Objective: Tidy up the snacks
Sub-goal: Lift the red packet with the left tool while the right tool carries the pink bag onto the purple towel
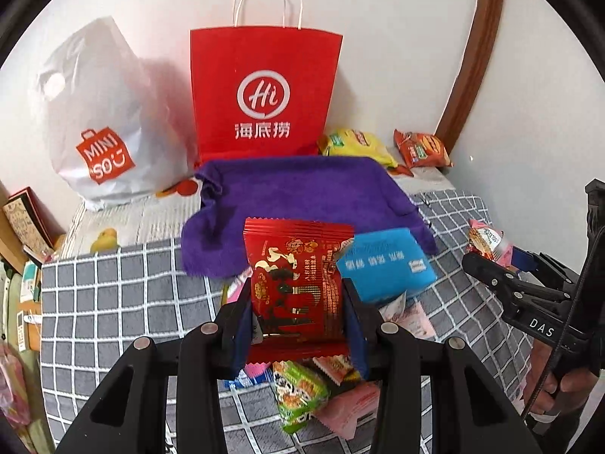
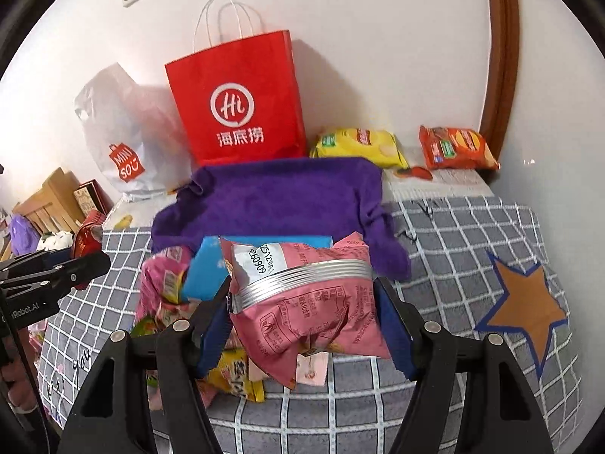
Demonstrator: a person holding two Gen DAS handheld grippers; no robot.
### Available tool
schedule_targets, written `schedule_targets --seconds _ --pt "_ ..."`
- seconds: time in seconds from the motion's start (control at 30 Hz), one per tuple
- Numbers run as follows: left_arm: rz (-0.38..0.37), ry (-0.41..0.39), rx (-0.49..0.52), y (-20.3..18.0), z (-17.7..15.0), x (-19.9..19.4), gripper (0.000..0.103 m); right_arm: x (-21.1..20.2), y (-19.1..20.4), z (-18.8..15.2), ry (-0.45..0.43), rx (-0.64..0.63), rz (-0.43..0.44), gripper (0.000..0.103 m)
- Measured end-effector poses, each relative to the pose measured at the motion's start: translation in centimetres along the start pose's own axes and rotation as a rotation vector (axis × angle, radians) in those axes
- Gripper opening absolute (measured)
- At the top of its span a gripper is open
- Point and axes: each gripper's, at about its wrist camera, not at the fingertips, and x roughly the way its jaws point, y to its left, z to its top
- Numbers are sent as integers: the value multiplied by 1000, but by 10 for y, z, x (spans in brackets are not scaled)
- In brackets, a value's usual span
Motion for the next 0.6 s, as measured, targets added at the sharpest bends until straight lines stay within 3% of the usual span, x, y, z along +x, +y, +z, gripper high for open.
schedule_targets --seconds 0.27,0.6 --pt "50 -20 17 2 27 4 40 7 7 33 -33 -25 8 69" --pt "44 -10 10 12 61 32 40 38 11 79 -53 -42 34 68"
